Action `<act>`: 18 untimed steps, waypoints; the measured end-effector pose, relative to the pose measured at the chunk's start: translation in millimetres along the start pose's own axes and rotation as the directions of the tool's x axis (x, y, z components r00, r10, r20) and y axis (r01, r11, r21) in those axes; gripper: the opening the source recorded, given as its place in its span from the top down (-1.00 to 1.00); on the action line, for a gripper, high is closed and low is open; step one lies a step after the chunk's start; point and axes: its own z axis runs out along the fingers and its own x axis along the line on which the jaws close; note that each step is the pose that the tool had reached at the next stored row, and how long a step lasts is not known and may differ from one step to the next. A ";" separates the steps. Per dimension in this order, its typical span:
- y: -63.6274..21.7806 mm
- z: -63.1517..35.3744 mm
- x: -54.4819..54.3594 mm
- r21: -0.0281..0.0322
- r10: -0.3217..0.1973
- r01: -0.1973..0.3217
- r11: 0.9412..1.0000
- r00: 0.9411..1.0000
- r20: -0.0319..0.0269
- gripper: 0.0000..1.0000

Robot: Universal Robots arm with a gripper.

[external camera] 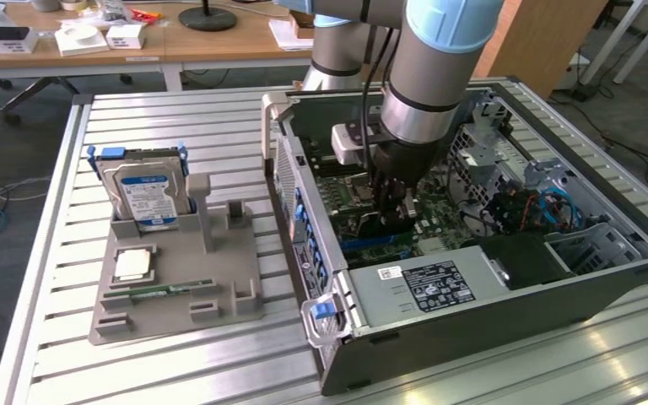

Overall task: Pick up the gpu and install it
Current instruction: 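Insert the gpu into the slot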

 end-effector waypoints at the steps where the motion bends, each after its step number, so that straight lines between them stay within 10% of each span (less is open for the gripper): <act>1: 0.0 0.0 0.0 0.000 0.000 0.000 1.000 1.000 0.000 0.47; 18: 0.1 3.4 0.1 0.000 0.000 0.000 1.000 1.000 0.000 0.47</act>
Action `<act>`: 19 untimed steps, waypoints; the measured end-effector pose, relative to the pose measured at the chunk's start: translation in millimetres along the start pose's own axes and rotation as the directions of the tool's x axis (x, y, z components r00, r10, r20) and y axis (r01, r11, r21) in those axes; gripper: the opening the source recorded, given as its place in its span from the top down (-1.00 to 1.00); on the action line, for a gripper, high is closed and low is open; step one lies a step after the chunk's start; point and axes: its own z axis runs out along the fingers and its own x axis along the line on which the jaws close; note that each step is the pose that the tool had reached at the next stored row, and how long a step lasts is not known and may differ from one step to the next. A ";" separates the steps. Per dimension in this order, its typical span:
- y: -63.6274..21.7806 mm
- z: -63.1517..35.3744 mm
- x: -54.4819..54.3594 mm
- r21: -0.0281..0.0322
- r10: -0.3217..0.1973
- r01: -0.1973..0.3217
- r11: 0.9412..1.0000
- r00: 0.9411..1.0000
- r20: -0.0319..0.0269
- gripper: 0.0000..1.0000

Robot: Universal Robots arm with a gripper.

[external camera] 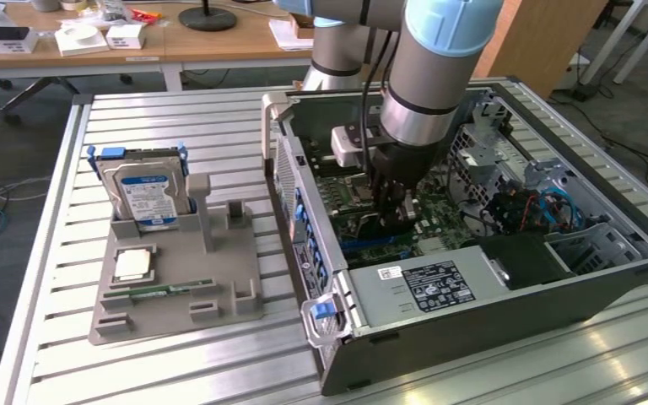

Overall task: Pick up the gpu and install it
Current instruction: 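Insert the gpu into the slot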

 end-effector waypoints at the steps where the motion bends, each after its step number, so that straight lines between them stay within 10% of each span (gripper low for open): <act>1: 0.0 0.1 0.0 0.000 0.000 0.000 1.000 1.000 0.000 0.47; 19: 0.7 1.4 0.1 0.000 0.000 0.000 1.000 1.000 0.000 0.47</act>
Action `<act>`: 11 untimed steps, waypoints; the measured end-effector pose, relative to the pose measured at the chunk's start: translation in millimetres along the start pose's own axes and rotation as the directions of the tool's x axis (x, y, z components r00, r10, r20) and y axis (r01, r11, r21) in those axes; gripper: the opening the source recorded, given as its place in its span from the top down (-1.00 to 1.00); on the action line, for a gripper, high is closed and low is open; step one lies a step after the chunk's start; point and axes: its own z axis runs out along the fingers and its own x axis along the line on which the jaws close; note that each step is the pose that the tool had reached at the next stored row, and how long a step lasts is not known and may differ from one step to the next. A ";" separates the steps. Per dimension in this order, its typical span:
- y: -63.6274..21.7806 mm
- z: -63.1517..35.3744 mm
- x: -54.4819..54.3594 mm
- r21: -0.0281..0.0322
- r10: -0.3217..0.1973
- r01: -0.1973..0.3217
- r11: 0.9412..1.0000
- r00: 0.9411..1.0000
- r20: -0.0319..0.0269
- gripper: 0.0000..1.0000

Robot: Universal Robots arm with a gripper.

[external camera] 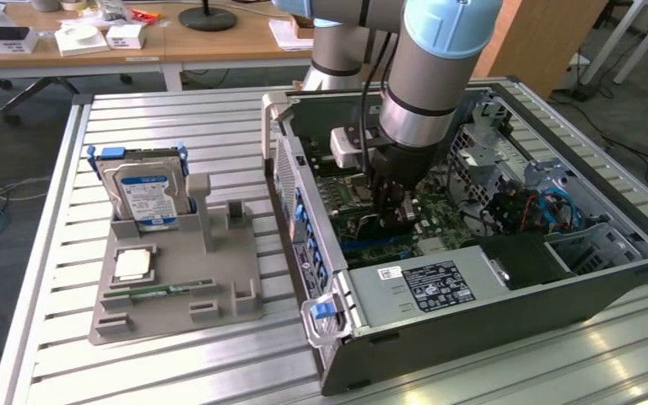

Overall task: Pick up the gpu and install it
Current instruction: 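Insert the gpu into the slot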

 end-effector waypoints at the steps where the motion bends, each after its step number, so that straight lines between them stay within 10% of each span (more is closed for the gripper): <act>1: 0.0 0.0 0.0 0.000 0.000 0.000 1.000 1.000 0.000 0.47; 11: 0.0 1.2 0.1 0.000 0.000 0.000 1.000 1.000 -0.002 0.47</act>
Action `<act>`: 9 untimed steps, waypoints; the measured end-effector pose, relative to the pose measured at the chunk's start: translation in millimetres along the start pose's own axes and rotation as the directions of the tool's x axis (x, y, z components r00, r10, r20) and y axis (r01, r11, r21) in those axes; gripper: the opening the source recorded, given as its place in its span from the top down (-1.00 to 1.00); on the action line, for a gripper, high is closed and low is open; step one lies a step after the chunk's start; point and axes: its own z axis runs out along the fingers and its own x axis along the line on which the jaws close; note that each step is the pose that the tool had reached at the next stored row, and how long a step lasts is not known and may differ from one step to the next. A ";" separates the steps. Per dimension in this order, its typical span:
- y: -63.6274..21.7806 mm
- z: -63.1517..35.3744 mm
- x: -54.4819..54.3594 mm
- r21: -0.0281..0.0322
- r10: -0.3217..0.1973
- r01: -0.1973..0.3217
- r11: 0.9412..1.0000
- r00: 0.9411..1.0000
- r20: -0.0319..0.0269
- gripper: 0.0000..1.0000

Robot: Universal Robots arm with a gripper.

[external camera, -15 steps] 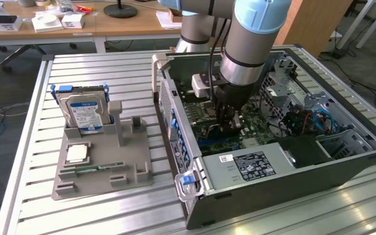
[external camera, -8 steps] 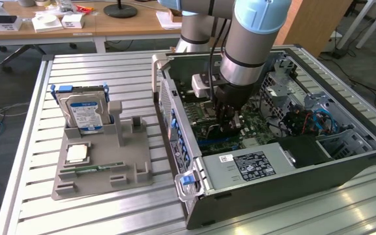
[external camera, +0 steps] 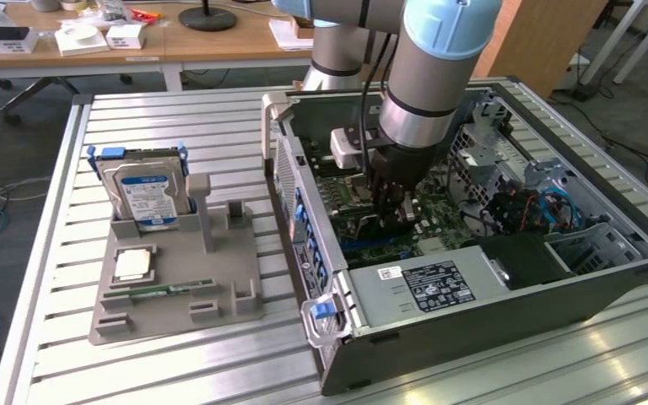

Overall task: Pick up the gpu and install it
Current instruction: 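Insert the gpu into the slot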

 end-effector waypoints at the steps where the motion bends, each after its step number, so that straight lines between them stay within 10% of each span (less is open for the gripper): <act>1: 0.0 0.0 0.0 0.000 0.000 0.000 1.000 1.000 0.000 0.47; 9: 0.0 1.0 0.0 0.000 0.000 0.000 1.000 1.000 0.000 0.47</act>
